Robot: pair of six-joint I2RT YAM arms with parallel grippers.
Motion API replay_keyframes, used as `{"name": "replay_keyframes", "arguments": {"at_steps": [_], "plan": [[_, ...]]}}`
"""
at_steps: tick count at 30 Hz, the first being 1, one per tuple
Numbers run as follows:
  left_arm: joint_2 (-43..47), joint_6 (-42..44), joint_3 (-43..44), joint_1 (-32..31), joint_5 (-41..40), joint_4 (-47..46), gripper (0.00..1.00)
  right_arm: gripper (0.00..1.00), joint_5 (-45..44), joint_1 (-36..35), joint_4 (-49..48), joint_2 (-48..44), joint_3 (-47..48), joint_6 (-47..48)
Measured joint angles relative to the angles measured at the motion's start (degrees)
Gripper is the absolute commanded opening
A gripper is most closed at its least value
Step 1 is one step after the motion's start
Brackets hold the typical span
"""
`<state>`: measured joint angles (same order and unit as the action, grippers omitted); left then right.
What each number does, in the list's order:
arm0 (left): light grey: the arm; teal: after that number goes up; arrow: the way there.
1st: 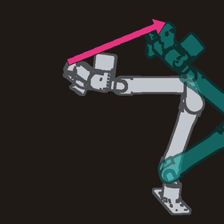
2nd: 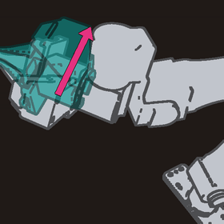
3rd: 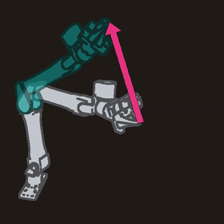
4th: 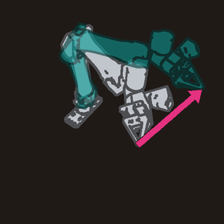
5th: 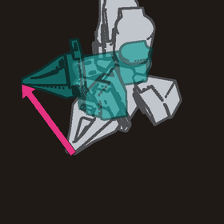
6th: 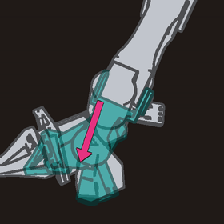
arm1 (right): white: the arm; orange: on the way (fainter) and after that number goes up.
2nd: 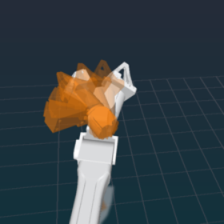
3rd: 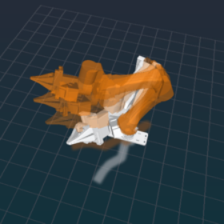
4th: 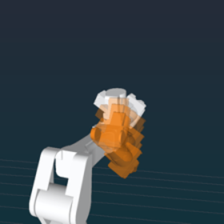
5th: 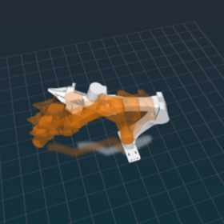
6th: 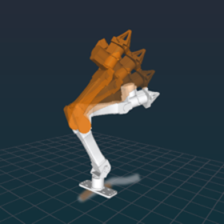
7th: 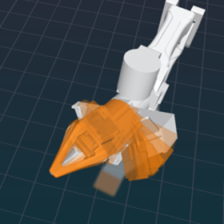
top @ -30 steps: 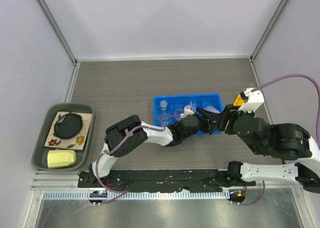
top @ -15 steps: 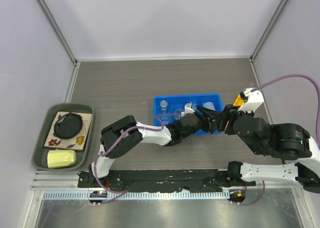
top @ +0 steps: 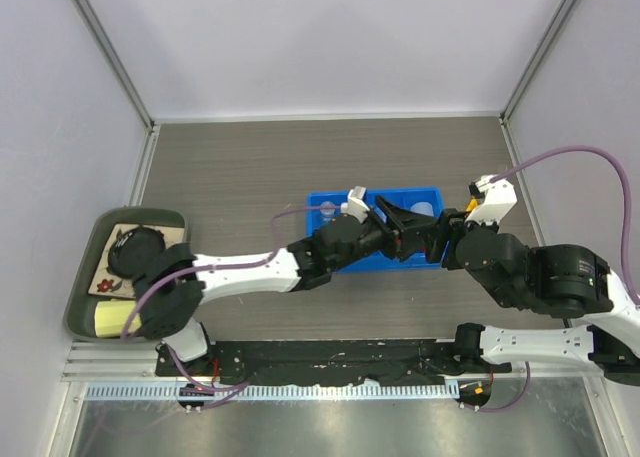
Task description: Organize the chemistry lab equipment
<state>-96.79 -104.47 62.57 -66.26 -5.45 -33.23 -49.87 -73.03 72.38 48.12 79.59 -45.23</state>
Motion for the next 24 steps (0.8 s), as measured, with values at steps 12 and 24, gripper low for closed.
{"name": "replay_keyframes", "arguments": {"at_steps": [12, 24], "plan": [[26.2, 20.4, -6.4, 12.2, 6.2, 28.3, 0.66, 0.59, 2.4, 0.0, -6.2, 4.4, 0.7, 1.4], [35.9, 47.3, 3.4, 21.8, 4.5, 63.0, 0.96, 0.91, 1.7, 0.1, -13.6, 13.2, -1.5, 3.6]]}}
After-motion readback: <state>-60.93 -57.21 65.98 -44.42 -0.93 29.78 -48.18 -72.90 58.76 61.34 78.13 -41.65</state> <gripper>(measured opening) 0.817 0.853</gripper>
